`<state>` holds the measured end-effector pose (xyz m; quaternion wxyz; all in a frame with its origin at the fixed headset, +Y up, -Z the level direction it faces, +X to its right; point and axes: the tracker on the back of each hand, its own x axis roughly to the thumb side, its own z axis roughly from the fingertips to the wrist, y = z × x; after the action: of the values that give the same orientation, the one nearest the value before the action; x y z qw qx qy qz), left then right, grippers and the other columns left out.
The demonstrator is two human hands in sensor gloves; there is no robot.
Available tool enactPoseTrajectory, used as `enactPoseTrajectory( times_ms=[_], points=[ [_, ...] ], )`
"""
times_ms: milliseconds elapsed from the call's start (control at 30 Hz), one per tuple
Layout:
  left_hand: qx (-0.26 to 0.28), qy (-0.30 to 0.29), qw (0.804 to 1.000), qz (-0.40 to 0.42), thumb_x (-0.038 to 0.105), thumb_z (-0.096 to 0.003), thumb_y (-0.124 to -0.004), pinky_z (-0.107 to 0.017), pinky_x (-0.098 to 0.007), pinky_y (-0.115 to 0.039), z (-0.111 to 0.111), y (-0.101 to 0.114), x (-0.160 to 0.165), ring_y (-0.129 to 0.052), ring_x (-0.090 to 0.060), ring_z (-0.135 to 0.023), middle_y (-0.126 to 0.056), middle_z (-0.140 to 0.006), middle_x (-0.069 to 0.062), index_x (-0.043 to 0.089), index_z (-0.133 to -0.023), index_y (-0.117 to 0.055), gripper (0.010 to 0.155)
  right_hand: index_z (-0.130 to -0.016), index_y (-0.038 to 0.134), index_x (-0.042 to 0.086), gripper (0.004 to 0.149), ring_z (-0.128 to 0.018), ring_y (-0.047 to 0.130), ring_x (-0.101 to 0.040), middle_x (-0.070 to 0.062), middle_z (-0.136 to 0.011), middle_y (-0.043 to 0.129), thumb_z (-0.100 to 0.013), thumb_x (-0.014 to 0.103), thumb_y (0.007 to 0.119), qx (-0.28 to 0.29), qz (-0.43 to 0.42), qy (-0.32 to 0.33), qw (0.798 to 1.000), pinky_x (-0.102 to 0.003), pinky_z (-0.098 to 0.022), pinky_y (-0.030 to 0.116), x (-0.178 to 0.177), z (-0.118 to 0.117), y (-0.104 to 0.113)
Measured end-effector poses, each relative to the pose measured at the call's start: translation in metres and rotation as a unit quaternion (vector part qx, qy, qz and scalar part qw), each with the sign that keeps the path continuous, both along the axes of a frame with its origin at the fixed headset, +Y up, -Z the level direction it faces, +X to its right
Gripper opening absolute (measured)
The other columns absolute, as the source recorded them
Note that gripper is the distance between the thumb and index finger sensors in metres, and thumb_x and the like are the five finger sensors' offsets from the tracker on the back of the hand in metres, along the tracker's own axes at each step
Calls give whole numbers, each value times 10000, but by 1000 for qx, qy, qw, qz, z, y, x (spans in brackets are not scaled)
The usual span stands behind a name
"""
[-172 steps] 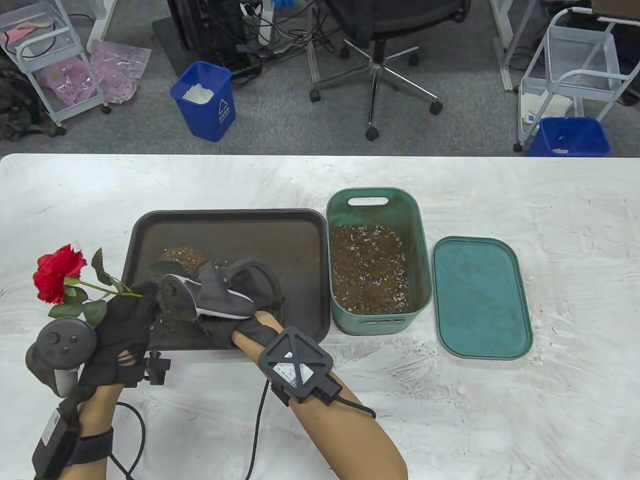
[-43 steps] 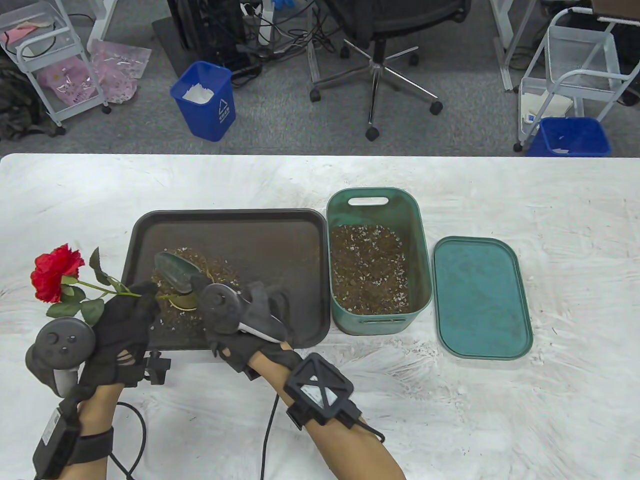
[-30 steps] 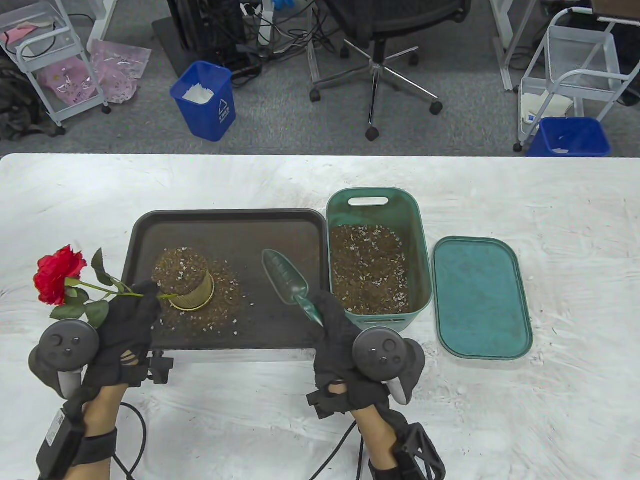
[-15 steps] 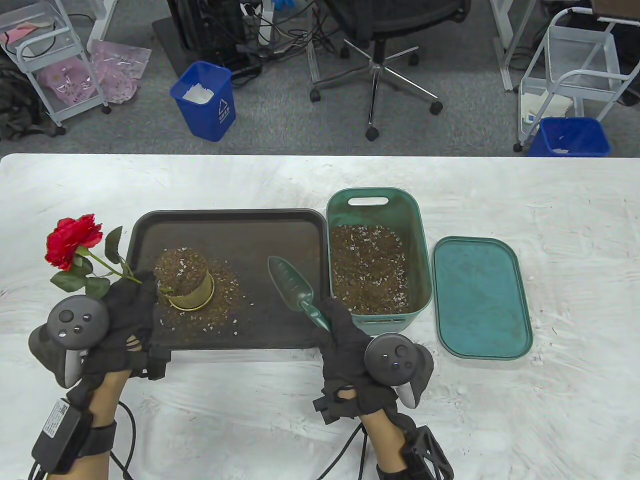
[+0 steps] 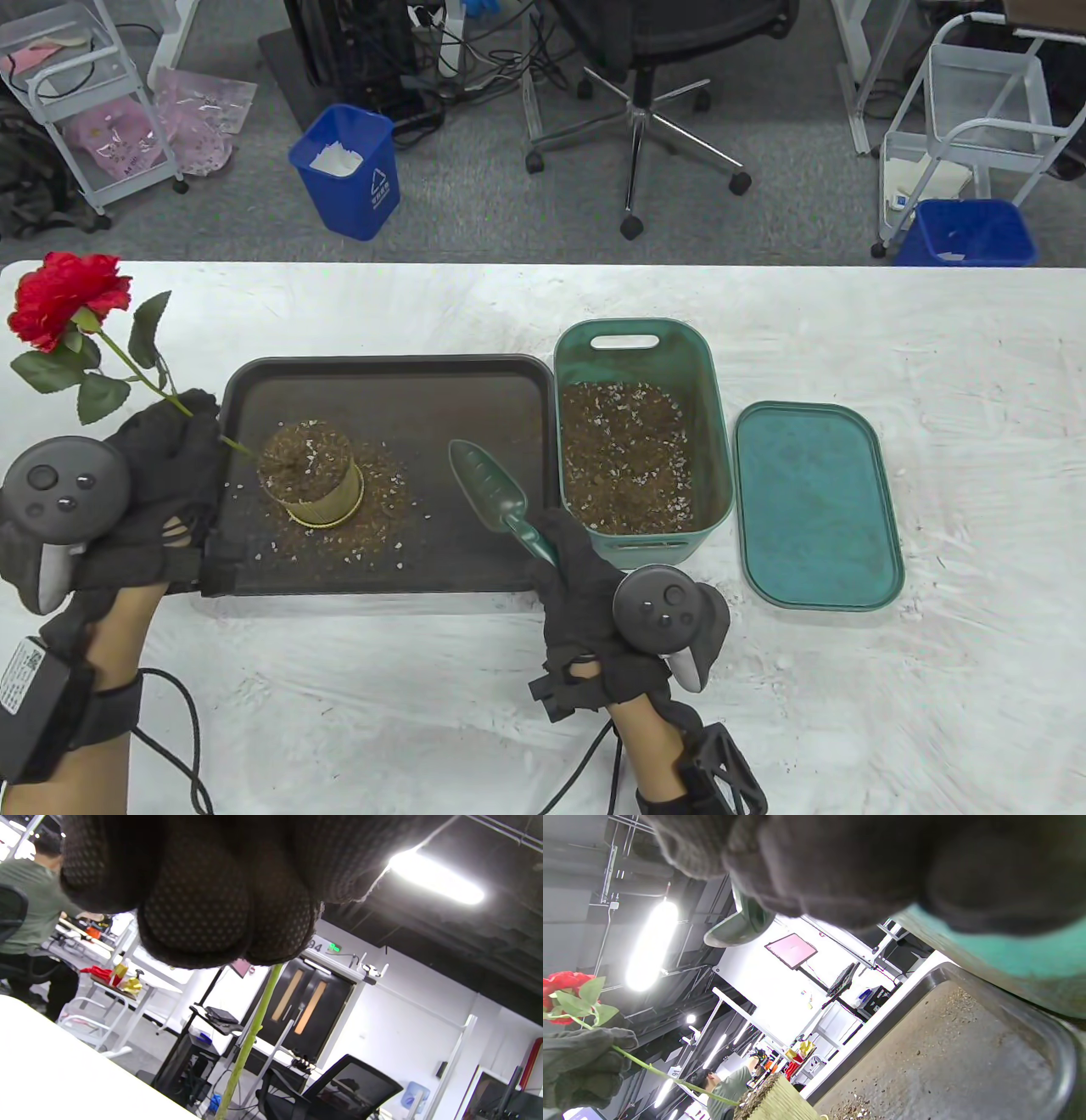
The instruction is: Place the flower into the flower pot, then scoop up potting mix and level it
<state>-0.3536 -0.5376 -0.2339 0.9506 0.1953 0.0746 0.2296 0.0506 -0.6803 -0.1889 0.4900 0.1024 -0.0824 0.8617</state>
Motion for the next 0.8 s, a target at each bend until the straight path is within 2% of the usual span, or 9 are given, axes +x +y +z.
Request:
enactPoseTrajectory(
  times_ms=[67,467,800],
  points=[
    [-22,-1,1000,-5,407,-405,-806,-388,-403,-920,-7,-4,4,-1096,-225,-379,-1036,-595,15,206,-779,-917,439,-914,574,62,602,-156,972,-157,-14,-429,936,-393,348,673,-1,-1,-1,1000,-434,-96,925,1,0,0],
    [-78,2,997,24,393,-404,-791,-380,-412,-921,-45,-26,12,-1098,-239,-378,-1035,-606,6,204,-778,-904,434,-915,575,64,602,-151,971,-152,-12,-426,936,-395,350,673,-5,6,2,1000,-430,-91,925,0,0,-2],
    [-124,-16,992,-16,402,-376,-848,-354,-410,-944,-75,-54,26,-1131,-240,-348,-1082,-581,3,206,-746,-958,433,-930,564,75,606,-148,967,-147,-12,-428,933,-402,351,676,-10,28,9,1000,-424,-87,924,-6,0,-5]
  ],
)
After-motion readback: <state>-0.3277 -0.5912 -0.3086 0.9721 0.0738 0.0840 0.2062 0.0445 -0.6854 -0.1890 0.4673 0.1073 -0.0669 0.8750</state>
